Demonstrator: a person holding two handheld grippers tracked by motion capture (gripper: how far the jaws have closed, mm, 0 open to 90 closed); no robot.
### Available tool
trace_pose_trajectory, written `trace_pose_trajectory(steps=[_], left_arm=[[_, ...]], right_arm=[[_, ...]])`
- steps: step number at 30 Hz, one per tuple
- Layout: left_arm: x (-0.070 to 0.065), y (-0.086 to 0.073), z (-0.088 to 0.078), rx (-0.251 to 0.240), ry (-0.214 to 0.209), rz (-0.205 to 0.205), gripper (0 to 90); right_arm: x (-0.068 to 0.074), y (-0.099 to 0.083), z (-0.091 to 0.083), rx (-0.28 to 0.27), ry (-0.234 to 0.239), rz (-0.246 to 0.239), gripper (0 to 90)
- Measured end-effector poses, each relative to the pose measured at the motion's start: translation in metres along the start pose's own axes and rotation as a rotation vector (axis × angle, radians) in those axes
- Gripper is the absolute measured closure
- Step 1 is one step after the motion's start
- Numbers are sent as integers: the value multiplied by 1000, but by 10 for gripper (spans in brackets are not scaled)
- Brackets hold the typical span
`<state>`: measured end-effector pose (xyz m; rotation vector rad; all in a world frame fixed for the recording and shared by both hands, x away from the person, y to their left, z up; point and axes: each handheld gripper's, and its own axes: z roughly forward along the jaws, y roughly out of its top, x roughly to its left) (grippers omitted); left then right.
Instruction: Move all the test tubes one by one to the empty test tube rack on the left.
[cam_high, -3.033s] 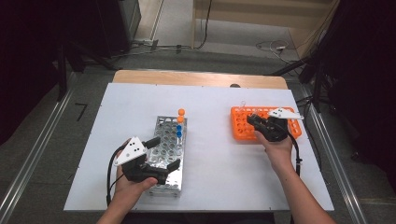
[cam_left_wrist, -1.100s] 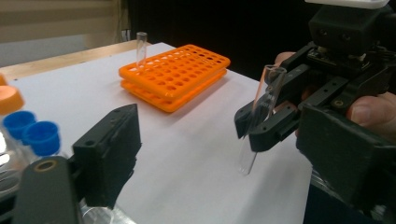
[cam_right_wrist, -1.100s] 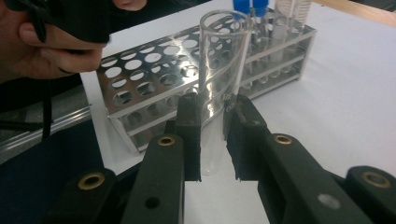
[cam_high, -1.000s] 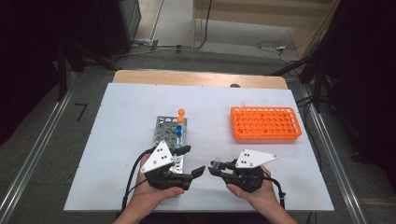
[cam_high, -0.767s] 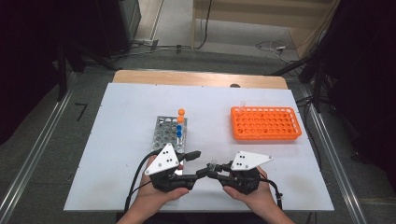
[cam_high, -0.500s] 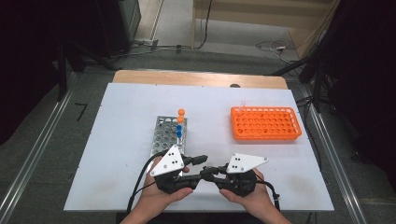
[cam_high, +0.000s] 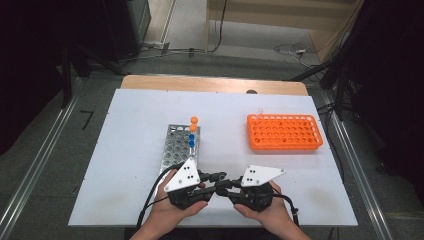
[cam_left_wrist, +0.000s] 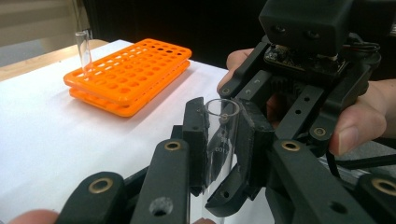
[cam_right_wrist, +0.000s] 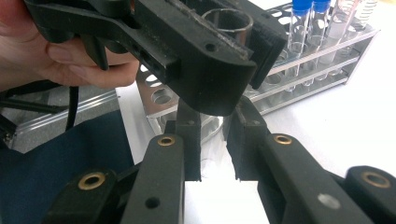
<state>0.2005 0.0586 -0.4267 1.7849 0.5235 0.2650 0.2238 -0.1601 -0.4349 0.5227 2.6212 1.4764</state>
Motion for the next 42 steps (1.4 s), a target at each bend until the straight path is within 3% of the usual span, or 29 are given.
trace_pose_trajectory(steps=[6,8,13,20,24,33,42], left_arm=[[0,1,-1,-7,8,3,757],[2,3,-3,-14,18,-1,757],[9,6,-11,-35,51,-13,757],[21,10,-25,-53,115,-23,757],[29,11,-32,-67,153,-36,757],[47,10,-47,-89,227,-54,758],[63,5,-46,-99,282,-74,758]], right_arm=[[-1,0,-1,-5,-1,-5,726],[-2,0,-1,-6,6,-9,672],[-4,-2,-5,-16,3,-11,452],[-18,-8,-20,-31,-41,43,128],[-28,-14,-32,-23,-53,75,0],[-40,-31,-57,-38,-99,102,0],[-49,-48,-72,-28,-154,135,0]])
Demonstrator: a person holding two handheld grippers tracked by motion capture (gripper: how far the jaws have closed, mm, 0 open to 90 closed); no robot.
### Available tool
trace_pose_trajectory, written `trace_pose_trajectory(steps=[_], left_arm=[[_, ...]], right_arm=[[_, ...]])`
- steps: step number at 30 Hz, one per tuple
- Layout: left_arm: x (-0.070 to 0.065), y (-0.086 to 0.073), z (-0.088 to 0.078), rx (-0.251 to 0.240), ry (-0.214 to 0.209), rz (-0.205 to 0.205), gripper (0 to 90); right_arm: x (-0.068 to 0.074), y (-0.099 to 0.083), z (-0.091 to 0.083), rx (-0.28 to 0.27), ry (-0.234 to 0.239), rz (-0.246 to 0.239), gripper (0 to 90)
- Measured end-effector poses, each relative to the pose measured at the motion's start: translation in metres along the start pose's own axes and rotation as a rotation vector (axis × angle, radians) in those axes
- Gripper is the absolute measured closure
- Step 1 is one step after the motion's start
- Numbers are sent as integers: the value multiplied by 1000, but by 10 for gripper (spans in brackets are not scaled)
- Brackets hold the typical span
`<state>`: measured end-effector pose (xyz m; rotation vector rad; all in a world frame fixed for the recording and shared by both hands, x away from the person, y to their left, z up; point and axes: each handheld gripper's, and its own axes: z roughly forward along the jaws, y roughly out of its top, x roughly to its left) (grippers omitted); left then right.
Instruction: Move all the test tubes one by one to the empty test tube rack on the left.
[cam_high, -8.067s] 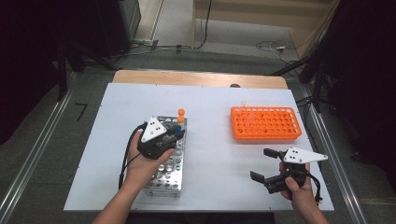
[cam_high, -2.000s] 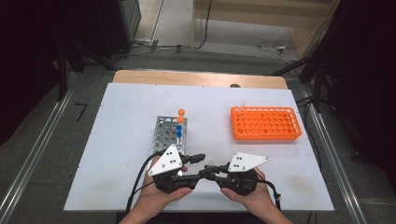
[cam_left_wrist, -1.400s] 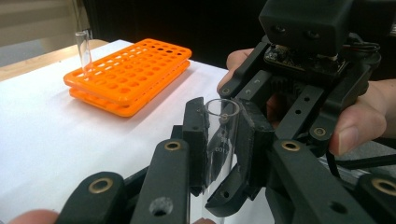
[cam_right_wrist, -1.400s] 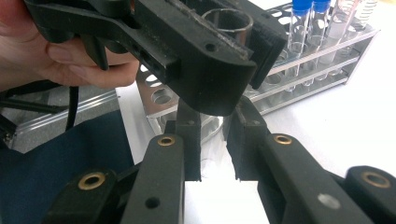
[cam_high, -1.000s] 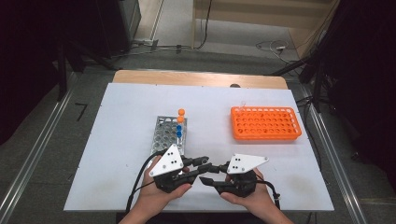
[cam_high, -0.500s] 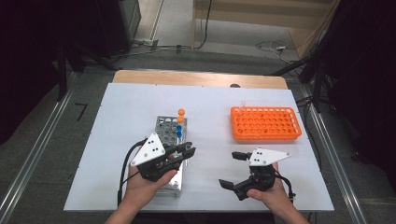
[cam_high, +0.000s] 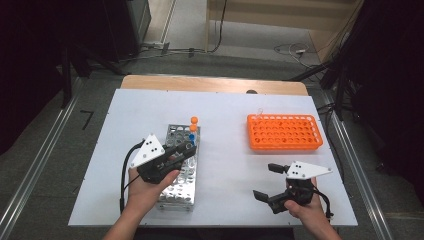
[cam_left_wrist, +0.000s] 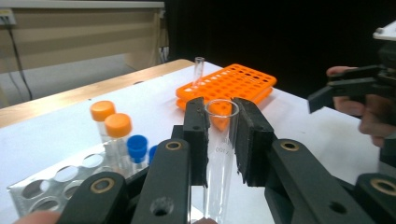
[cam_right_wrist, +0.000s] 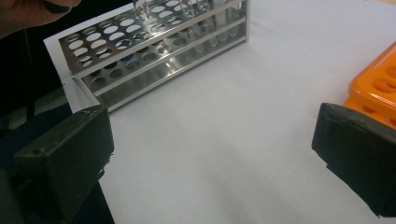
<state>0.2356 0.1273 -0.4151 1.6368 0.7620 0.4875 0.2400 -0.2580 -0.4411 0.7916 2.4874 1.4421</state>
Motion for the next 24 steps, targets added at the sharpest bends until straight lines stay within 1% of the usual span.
trace_pose_trajectory(steps=[4,9,10,15,19,24], left_arm=[[4,-1,5,-10,20,1,758],[6,-1,12,-23,40,0,758],[6,-2,13,-22,45,5,758],[8,-7,15,-13,57,6,758],[8,-10,17,-9,76,20,758],[8,-12,17,-8,83,20,758]], right_arm=[[-4,-3,-4,-2,-16,7,0],[-6,-4,-3,2,-22,8,0],[-5,-4,-3,2,-23,7,0],[-5,-4,-2,2,-19,3,0],[-6,-5,-3,0,-20,5,0],[-6,-5,-3,-1,-25,2,0]])
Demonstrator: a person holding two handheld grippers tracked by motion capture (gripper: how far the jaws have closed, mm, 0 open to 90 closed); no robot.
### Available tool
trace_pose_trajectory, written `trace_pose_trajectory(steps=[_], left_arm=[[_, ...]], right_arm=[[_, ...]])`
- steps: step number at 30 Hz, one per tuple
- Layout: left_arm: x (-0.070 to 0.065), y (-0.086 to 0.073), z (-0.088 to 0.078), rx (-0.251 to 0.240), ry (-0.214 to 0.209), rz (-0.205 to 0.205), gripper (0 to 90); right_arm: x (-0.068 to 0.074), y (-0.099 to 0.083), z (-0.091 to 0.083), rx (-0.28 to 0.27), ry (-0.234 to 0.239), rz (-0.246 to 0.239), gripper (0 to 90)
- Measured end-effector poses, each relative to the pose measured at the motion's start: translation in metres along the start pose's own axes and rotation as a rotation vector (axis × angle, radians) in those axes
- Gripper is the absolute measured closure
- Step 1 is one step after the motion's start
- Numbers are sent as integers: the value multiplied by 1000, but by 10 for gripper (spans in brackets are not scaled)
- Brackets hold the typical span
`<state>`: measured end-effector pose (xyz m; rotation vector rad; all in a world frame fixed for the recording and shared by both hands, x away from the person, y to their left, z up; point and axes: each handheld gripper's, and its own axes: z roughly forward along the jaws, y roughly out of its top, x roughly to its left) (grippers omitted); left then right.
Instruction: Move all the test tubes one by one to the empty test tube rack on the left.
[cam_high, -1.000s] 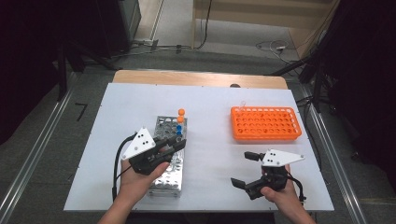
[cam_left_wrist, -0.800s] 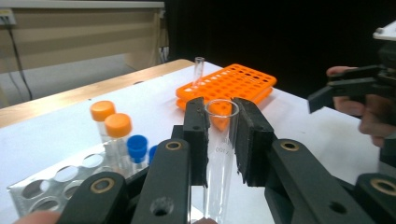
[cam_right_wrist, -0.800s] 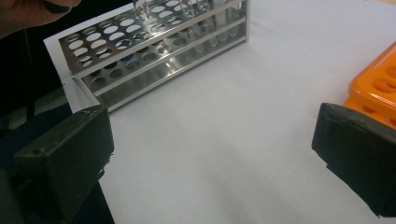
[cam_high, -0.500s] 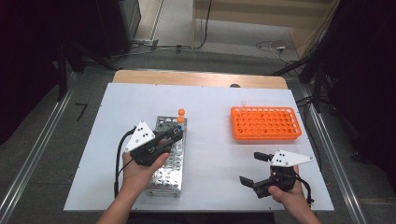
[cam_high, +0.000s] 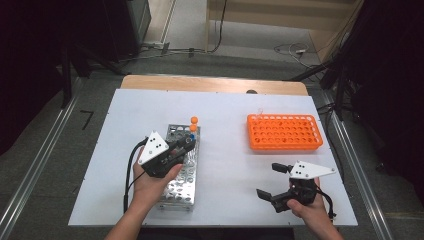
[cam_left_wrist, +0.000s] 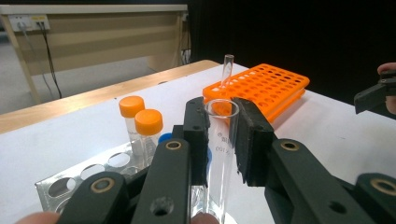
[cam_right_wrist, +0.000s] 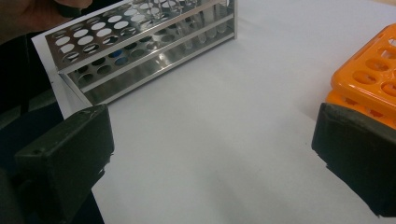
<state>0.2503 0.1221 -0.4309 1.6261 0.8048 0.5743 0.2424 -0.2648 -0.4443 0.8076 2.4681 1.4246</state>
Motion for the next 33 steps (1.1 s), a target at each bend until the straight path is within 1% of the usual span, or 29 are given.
trace_pose_trajectory(steps=[6,11,13,14,16,18,20,21,22,25,29,33], left_arm=[[0,-4,3,28,7,5,758],[-3,-7,5,67,34,21,757],[-4,-7,4,74,28,20,757],[-5,-7,4,79,29,29,757],[-7,-6,3,86,44,34,756],[-8,-5,2,88,56,30,755],[-9,-5,2,101,62,18,750],[-10,-6,1,105,68,22,747],[-11,-7,1,104,69,21,742],[-12,-9,3,133,74,27,745],[-13,-9,4,145,72,19,745],[-13,-9,4,146,73,15,743]], right_arm=[[0,0,1,4,-2,2,0],[0,-1,2,5,-1,-4,0],[0,-1,3,8,-2,-1,0],[0,-1,3,8,-3,0,0],[0,-2,3,10,-3,-3,0],[0,-2,3,11,-4,-3,0],[-1,-2,3,10,-6,-3,0],[-1,-2,3,9,-8,-4,0],[-1,-2,2,8,-8,-2,0],[-2,-2,2,4,-9,1,0],[-2,-2,1,6,-13,1,0],[-2,-2,2,6,-13,1,0]])
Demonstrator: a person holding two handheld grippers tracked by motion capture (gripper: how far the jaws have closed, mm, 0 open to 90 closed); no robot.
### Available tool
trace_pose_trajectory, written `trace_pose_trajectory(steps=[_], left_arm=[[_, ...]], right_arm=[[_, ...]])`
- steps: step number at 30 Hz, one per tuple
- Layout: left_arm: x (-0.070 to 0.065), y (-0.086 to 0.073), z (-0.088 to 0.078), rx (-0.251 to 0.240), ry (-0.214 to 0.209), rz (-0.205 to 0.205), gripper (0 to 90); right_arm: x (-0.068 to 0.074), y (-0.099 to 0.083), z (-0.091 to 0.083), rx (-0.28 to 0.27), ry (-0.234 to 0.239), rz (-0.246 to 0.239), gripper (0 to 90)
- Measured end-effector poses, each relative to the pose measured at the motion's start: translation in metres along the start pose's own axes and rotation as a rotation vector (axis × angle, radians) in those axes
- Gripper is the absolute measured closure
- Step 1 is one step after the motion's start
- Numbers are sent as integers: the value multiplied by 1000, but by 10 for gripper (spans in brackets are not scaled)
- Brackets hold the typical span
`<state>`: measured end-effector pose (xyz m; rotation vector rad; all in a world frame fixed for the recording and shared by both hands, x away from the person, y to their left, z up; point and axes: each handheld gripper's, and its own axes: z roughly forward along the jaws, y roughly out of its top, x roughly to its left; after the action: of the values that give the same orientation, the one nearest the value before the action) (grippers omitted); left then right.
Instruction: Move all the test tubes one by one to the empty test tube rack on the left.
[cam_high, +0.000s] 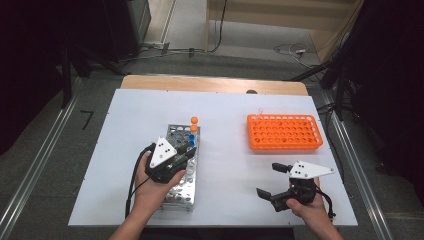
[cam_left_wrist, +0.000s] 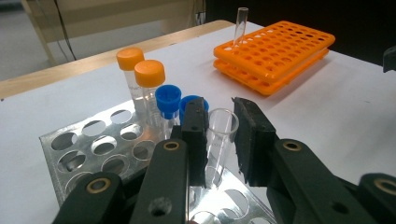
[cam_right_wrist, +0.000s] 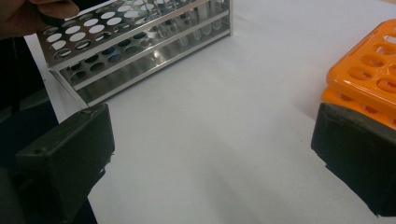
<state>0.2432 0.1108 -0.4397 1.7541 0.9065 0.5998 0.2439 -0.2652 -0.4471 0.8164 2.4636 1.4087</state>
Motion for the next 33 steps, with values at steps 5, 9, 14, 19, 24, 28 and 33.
trace_pose_trajectory(steps=[5,9,14,19,24,28,33], left_arm=[[0,0,-1,3,-14,-8,658],[1,0,-4,-6,-25,-13,563],[5,2,-11,-36,-54,-52,385],[6,2,-19,-56,-99,-69,205],[5,-1,-24,-58,-145,-78,87],[3,-3,-27,-61,-162,-77,37],[4,-5,-30,-68,-175,-85,13]], right_arm=[[-1,0,-1,-3,-4,0,0],[-2,1,-1,-9,-13,5,0],[-9,6,-2,-44,-54,22,13],[-21,16,1,-75,-91,46,27],[-34,25,6,-91,-124,66,32],[-45,32,13,-99,-150,81,38],[-58,42,25,-94,-168,95,41]])
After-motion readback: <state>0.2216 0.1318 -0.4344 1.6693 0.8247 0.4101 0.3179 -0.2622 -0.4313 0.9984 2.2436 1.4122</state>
